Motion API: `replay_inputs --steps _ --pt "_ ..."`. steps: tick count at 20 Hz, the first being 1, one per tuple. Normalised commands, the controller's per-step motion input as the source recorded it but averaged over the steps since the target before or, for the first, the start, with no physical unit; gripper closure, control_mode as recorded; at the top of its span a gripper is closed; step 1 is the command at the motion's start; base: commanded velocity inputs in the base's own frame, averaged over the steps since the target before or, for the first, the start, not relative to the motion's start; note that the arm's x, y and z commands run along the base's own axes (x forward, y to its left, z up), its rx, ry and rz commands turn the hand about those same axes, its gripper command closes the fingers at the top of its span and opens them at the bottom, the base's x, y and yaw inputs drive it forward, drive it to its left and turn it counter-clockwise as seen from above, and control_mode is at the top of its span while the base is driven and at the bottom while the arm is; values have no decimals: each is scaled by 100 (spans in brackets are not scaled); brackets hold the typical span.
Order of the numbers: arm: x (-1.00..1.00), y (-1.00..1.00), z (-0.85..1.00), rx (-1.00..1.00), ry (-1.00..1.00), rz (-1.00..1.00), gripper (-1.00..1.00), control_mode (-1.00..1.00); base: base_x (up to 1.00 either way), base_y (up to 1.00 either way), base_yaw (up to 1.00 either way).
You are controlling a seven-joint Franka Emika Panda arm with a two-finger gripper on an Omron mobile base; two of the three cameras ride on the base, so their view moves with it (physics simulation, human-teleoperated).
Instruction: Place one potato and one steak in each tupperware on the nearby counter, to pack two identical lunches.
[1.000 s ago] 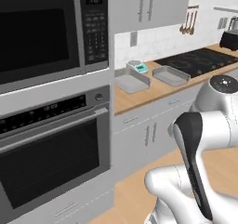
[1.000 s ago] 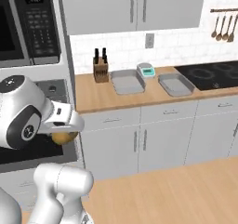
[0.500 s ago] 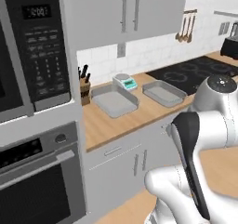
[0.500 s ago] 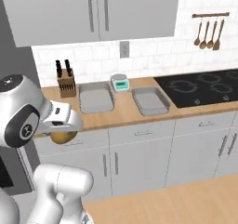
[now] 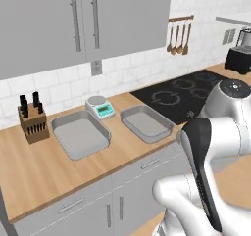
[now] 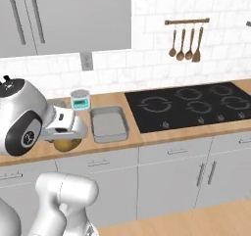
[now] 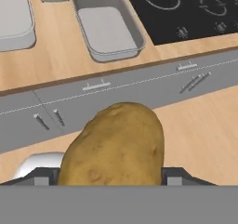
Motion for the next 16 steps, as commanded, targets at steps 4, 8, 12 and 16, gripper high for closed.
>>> replay_inputs --steps 4,8,12,16 --pt "25 0 0 2 1 6 100 -100 75 -32 22" --pt "100 8 -17 4 3 23 100 -100 0 0 0" --pt "100 37 -53 1 7 14 100 -100 0 0 0" --pt "100 44 -63 0 3 7 100 -100 0 0 0"
